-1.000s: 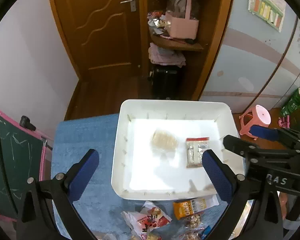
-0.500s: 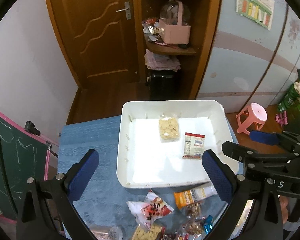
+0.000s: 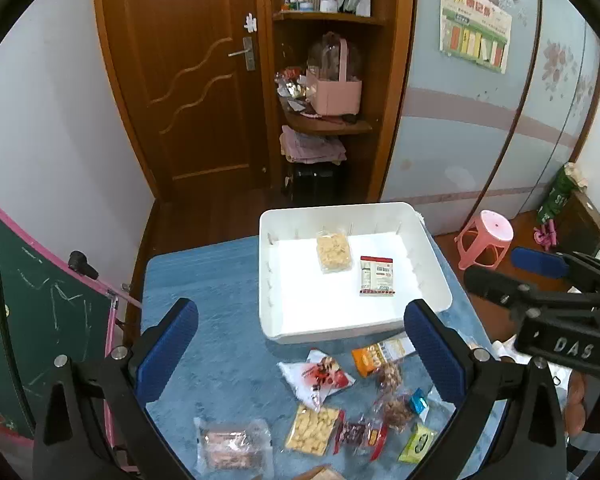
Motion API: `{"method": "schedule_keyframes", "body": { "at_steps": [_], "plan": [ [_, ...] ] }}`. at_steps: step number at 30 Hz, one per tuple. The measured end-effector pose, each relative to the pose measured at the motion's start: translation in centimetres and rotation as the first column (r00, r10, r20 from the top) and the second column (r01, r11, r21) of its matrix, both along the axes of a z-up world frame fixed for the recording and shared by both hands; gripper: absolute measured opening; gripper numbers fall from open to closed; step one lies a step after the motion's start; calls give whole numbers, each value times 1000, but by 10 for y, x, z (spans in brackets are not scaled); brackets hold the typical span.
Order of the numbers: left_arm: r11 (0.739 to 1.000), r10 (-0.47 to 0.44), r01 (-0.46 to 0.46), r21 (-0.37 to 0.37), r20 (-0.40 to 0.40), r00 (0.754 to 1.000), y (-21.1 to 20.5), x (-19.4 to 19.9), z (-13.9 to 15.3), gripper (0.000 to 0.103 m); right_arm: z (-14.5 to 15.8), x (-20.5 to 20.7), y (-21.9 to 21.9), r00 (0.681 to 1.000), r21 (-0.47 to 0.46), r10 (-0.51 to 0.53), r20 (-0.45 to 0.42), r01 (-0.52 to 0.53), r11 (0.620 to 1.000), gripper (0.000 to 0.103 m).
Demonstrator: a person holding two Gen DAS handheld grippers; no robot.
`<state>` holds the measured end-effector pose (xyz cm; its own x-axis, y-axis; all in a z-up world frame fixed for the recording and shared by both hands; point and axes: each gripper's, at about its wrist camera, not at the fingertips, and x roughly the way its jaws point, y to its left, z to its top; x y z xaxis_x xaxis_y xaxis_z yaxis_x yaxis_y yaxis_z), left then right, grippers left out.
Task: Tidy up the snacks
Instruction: 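Withdraw both tools from the tray and move toward the remaining snacks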
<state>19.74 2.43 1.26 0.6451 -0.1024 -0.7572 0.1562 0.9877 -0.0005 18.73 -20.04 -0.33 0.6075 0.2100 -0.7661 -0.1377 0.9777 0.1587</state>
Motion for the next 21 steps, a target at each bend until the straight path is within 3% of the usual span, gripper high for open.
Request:
{"method": "schedule_keyframes", "body": {
  "at_steps": [6, 10, 16, 21],
  "plan": [
    [999, 3, -2, -34, 27, 1000, 33, -37, 9, 102, 11, -42, 11, 995, -10, -33, 99, 35, 999, 77],
    [998, 30, -28, -55, 36, 999, 61, -58, 9, 102, 7, -63, 22, 995, -26, -9, 96, 12, 1000, 77],
    [994, 74, -73, -77, 11, 997, 101, -78, -3, 102, -8, -94, 56, 992, -189, 35, 118, -12, 982, 77],
    [993, 94, -94, -69, -3, 996, 123, -93, -18, 102, -23, -105, 67, 995, -150, 42, 89, -28, 988, 77]
  ]
}}
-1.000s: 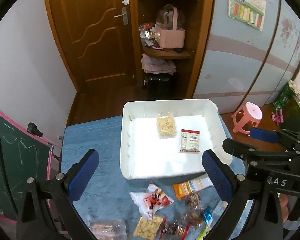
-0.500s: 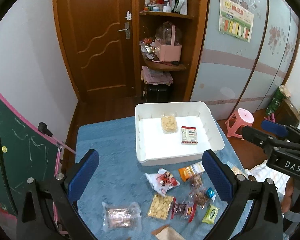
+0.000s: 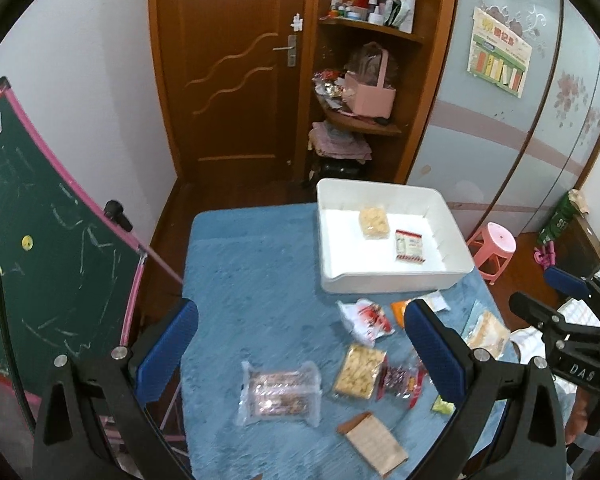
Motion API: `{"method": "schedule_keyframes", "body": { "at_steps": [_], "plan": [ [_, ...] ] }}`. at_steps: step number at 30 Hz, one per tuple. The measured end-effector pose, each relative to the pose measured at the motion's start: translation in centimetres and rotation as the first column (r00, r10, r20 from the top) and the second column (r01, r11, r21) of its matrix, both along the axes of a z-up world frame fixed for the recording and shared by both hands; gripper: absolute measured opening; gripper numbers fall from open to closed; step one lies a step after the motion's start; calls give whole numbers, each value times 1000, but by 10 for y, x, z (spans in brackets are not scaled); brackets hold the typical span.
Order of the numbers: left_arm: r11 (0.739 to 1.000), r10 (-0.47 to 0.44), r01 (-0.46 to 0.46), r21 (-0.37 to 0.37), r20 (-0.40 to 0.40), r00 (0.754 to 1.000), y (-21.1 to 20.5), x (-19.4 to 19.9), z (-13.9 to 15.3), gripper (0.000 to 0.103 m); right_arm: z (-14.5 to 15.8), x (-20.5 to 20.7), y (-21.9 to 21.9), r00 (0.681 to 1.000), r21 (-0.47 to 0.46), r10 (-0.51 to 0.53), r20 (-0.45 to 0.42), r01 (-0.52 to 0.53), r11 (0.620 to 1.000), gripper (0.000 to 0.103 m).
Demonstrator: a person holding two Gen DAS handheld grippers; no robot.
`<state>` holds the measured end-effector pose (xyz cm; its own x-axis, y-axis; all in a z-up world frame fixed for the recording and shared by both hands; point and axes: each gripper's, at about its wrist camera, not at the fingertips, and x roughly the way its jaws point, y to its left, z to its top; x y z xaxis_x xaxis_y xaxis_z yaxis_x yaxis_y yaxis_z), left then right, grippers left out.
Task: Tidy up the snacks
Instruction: 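Withdraw both tools from the tray and move toward the remaining snacks, then grasp the wrapped bread loaf with the left tool while the right grasps the DONGZAO bag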
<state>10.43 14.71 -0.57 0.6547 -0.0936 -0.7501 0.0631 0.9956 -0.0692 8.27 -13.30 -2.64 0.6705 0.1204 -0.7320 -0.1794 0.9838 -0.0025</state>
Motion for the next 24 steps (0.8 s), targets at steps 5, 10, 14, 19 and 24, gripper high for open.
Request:
{"method": "schedule_keyframes", "body": {
  "at_steps": [5, 10, 14, 19, 24],
  "plan": [
    [999, 9, -7, 35, -40, 999, 12, -6, -29, 102, -24, 2, 6, 997, 66, 9, -75, -4, 998, 76],
    [998, 15, -9, 60, -111, 994, 17, -2, -72, 102, -55, 11, 20, 987, 53, 47, -155, -39, 998, 76],
    [998, 44, -34, 54, -203, 978, 21, 7, -116, 102, -80, 23, 34, 974, 38, 90, -209, -84, 996, 76],
    [998, 65, -56, 34, -340, 938, 23, 19, -177, 102, -120, 51, 54, 952, 19, 133, -276, -133, 991, 76],
    [995, 102, -97, 34, -423, 900, 20, 31, -224, 102, -156, 82, 76, 937, -7, 153, -313, -164, 986, 76]
  ]
}}
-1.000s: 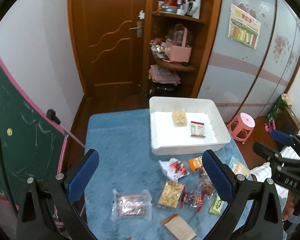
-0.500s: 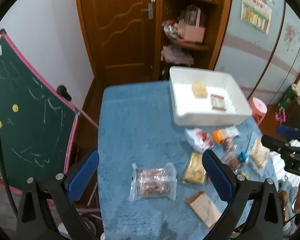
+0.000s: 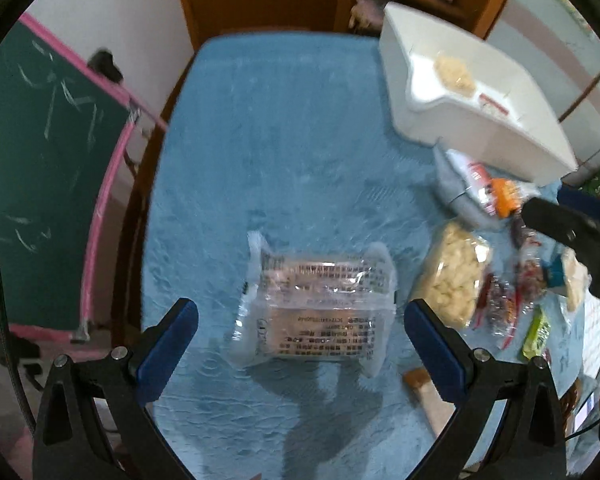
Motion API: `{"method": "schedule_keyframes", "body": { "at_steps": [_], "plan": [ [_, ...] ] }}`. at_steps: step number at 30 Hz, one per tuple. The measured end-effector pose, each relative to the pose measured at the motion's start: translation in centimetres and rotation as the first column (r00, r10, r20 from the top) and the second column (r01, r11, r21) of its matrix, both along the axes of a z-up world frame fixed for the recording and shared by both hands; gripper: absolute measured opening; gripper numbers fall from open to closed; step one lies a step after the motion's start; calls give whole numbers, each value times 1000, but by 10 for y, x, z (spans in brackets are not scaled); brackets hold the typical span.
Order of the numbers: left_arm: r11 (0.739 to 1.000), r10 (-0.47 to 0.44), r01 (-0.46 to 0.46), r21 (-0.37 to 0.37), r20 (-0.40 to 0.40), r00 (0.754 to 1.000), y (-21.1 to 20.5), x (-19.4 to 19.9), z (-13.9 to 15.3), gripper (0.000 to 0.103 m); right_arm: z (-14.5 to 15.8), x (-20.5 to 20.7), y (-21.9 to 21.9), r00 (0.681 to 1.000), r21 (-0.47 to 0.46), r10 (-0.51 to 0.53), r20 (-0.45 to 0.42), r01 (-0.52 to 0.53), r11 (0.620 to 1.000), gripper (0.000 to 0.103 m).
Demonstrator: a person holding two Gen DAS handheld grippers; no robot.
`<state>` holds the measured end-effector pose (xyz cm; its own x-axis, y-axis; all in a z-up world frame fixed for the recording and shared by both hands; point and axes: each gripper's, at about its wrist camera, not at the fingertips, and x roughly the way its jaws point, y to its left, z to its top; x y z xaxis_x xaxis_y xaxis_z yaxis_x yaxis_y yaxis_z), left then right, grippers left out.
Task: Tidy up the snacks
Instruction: 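Grasp the wrapped bread loaf with the left tool while the right grasps the DONGZAO bag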
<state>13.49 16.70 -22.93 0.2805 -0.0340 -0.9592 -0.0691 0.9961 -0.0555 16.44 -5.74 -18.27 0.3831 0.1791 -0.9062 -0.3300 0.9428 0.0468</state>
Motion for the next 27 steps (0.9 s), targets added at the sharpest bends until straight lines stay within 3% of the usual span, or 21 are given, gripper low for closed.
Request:
{"method": "schedule_keyframes", "body": {
  "at_steps": [7, 13, 24, 27],
  "plan": [
    [999, 32, -31, 13, -73, 997, -14, 12, -38, 102, -53, 30, 21, 999, -140, 31, -35, -35, 990, 76],
    [995, 94, -95, -1, -134, 986, -12, 19, -65, 102, -83, 44, 10, 996, -156, -6, -88, -8, 988, 76],
    [989, 141, -145, -12, -163, 976, -15, 27, -75, 103, -85, 50, 5, 998, -119, 18, -59, -25, 993, 76],
    [987, 156, -162, -18, -179, 971, -14, 30, -72, 103, -86, 50, 5, 998, -112, 31, -54, -37, 993, 69]
  ]
}}
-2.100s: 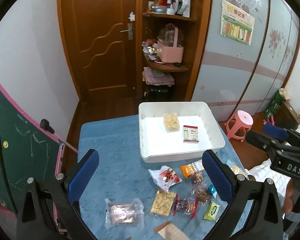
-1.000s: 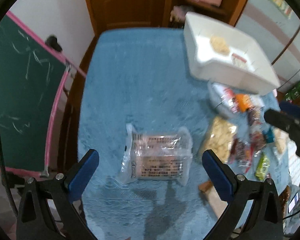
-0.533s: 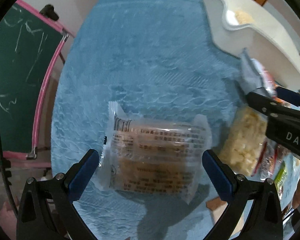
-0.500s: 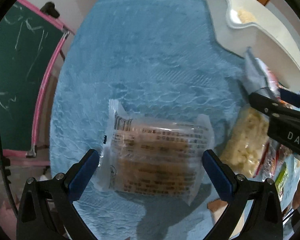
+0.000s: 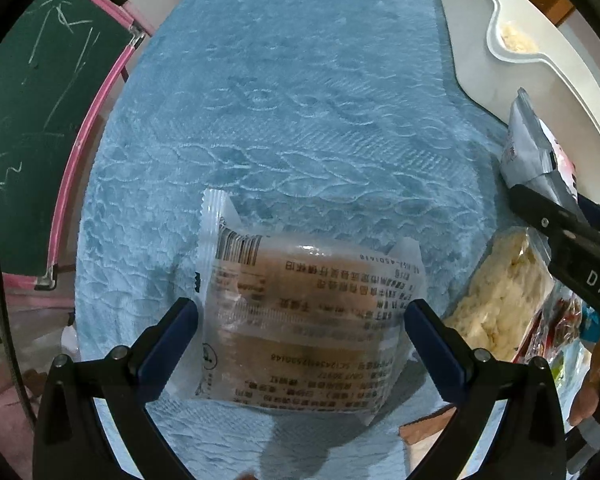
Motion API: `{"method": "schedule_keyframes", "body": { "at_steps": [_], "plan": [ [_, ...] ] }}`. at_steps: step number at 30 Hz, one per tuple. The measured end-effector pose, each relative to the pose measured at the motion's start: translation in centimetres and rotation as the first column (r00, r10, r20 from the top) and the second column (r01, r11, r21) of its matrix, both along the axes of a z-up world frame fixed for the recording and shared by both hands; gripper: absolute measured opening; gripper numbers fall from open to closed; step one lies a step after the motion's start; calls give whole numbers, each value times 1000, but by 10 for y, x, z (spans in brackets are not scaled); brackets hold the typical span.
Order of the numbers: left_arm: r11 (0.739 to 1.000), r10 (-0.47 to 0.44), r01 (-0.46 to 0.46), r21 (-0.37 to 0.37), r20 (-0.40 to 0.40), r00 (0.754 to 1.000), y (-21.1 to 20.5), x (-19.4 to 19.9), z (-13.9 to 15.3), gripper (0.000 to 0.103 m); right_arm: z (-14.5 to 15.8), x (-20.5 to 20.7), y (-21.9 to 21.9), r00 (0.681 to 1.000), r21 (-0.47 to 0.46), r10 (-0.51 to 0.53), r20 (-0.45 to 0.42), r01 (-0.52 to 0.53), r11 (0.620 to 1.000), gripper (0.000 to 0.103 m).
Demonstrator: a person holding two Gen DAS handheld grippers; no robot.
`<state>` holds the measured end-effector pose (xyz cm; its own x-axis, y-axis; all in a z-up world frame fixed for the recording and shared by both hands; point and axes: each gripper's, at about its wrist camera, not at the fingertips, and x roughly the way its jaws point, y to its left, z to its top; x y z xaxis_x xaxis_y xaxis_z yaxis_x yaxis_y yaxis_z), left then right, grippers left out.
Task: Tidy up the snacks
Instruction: 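Grasp the wrapped bread loaf with the left tool while the right grasps the DONGZAO bag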
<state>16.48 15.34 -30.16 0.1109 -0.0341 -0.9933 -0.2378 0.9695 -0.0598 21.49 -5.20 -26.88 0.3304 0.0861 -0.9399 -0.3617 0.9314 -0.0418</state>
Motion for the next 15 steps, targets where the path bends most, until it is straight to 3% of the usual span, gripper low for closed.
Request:
{"method": "schedule_keyframes", "body": {
  "at_steps": [7, 9, 14, 15],
  "plan": [
    [1000, -30, 31, 7, -73, 997, -7, 6, -6, 103, 5, -5, -5, 999, 33, 32, 9, -32, 999, 56],
    [998, -56, 58, 33, -69, 996, -13, 6, -5, 103, 9, -8, -6, 999, 44, 36, 16, -37, 998, 56],
    [999, -41, 41, -7, -53, 998, -10, 5, -6, 103, 27, -17, -10, 998, 89, 37, 51, -41, 995, 54],
    [999, -43, 43, -17, -45, 998, -10, 4, -5, 99, 33, -19, -12, 998, 107, 31, 58, -37, 994, 54]
  ]
}}
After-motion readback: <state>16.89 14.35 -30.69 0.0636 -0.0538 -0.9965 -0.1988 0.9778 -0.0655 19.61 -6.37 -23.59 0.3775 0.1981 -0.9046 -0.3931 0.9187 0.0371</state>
